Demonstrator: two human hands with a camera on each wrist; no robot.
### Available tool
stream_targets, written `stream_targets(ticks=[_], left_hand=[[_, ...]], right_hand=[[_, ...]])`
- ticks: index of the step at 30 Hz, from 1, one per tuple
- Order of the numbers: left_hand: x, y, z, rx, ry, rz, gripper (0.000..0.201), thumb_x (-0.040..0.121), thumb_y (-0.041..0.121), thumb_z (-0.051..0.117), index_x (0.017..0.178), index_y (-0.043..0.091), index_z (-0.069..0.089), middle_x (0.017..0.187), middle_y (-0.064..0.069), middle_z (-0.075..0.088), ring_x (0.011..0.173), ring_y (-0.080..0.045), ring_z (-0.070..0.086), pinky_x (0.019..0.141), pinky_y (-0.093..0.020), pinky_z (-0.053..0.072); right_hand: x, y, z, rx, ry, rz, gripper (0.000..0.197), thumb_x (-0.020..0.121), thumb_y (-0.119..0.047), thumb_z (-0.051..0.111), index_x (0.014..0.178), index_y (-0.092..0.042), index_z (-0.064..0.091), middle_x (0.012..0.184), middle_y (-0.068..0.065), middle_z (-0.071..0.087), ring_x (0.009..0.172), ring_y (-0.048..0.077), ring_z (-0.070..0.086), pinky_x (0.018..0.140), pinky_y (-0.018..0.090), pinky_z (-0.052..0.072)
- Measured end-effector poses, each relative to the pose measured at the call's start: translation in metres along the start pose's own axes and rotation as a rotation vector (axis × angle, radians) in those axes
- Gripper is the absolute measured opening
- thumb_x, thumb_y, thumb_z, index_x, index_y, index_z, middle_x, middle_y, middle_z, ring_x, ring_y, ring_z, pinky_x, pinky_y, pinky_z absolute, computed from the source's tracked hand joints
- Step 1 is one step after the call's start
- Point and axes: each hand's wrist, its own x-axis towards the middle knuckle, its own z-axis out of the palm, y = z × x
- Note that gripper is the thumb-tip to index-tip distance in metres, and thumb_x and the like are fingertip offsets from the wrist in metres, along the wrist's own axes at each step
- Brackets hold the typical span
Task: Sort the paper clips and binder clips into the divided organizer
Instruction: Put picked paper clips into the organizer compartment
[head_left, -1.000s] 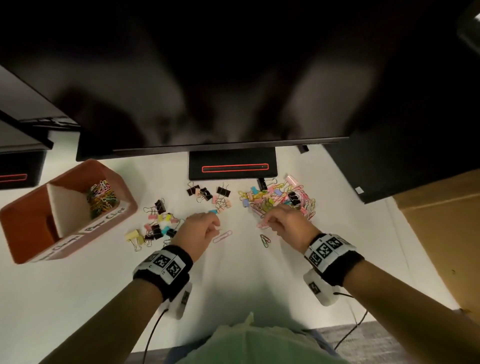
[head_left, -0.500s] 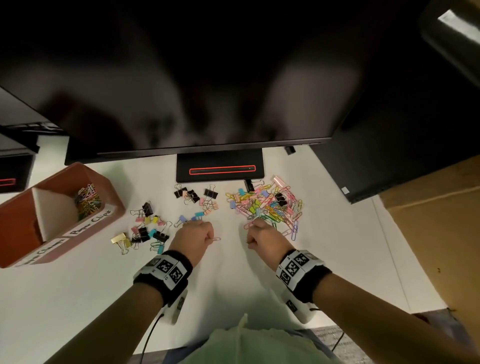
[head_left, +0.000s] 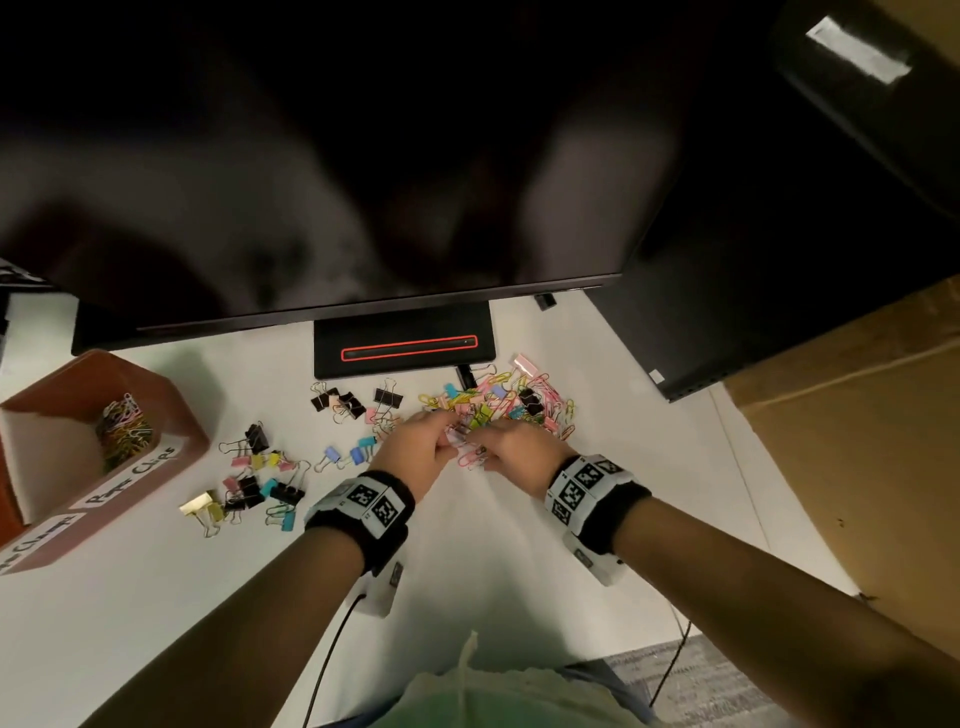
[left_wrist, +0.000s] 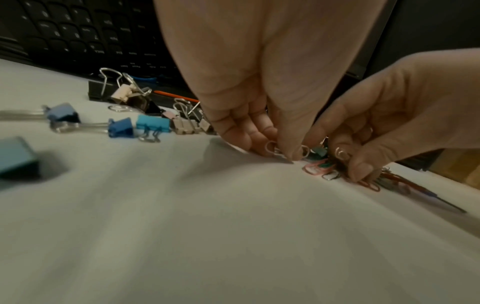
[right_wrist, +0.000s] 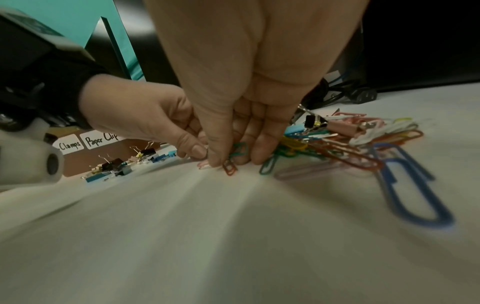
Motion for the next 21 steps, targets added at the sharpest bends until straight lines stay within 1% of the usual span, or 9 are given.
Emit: stream_targets(ticks=[2,6,8,10,13,15,18,19,21], left_hand=[[0.004,0.0,0.001,0.011,0.016,-0.002,0.041,0.082,0.013,0.063,0.122,0.016,0.056,0.096,-0.008,0.062,0.08,-0.019,0.057,0.078,-0.031,0.048],[0.005,-0.003,0.002,0.025,0.035,-0.008,0.032,0.083,0.014,0.062,0.114,0.013,0.06,0.103,-0.009,0.06,0.088,-0.024,0.058,0.081,-0.032,0.047],[0.005,-0.006,0.001,0.012,0.04,-0.025,0.023,0.084,0.014,0.062,0.107,0.01,0.063,0.101,-0.008,0.058,0.088,-0.024,0.058,0.08,-0.029,0.045],[0.004,-0.009,0.001,0.013,0.047,-0.012,0.019,0.084,0.014,0.062,0.102,0.009,0.065,0.1,-0.008,0.054,0.089,-0.022,0.056,0.082,-0.027,0.043],[0.001,-0.013,0.0,0.048,0.039,0.034,0.017,0.084,0.015,0.062,0.098,0.006,0.066,0.101,-0.01,0.05,0.091,-0.021,0.053,0.085,-0.026,0.041],[0.0,-0.015,-0.002,0.073,0.005,0.05,0.017,0.085,0.016,0.061,0.098,0.006,0.065,0.1,-0.009,0.051,0.091,-0.02,0.052,0.085,-0.026,0.042],[-0.004,-0.017,-0.005,0.128,-0.052,0.054,0.016,0.088,0.019,0.057,0.098,0.008,0.064,0.096,-0.006,0.053,0.092,-0.021,0.051,0.085,-0.033,0.045],[-0.005,-0.018,-0.005,0.147,-0.068,0.051,0.017,0.089,0.02,0.055,0.099,0.008,0.063,0.096,-0.007,0.054,0.093,-0.022,0.051,0.085,-0.035,0.045],[-0.008,-0.02,-0.005,0.2,-0.097,0.043,0.02,0.091,0.02,0.051,0.103,0.008,0.061,0.098,-0.008,0.055,0.097,-0.023,0.051,0.086,-0.034,0.043]], right_hand=[[0.006,0.0,-0.001,-0.037,0.006,0.028,0.042,0.09,-0.014,0.056,0.131,-0.014,0.049,0.123,0.018,0.058,0.111,0.033,0.056,0.094,0.04,0.047],[0.01,0.001,-0.002,-0.038,0.034,0.08,0.031,0.091,-0.024,0.055,0.115,-0.005,0.06,0.12,0.018,0.054,0.108,0.034,0.056,0.092,0.037,0.047],[0.008,0.003,0.001,-0.028,0.065,0.081,0.03,0.091,-0.025,0.056,0.111,-0.004,0.063,0.114,0.016,0.051,0.101,0.033,0.057,0.089,0.037,0.049],[0.005,0.005,0.003,-0.031,0.102,0.068,0.028,0.09,-0.023,0.058,0.109,-0.004,0.065,0.111,0.015,0.05,0.101,0.031,0.055,0.087,0.036,0.049],[0.002,0.006,0.004,-0.037,0.14,0.017,0.02,0.088,-0.02,0.06,0.1,-0.007,0.068,0.107,0.011,0.058,0.104,0.029,0.052,0.083,0.035,0.049],[0.0,0.005,0.005,-0.051,0.142,-0.02,0.014,0.086,-0.015,0.061,0.094,-0.007,0.069,0.101,0.01,0.063,0.102,0.029,0.053,0.079,0.034,0.048],[-0.003,0.003,0.008,-0.066,0.142,-0.025,0.013,0.085,-0.015,0.063,0.094,-0.008,0.067,0.097,0.011,0.067,0.099,0.03,0.055,0.08,0.038,0.05],[-0.004,0.002,0.008,-0.075,0.135,-0.013,0.015,0.085,-0.016,0.062,0.098,-0.009,0.066,0.098,0.011,0.067,0.1,0.03,0.054,0.081,0.038,0.049],[-0.003,0.0,0.01,-0.1,0.084,0.026,0.019,0.088,-0.019,0.058,0.104,-0.01,0.064,0.104,0.011,0.065,0.103,0.029,0.054,0.085,0.039,0.049]])
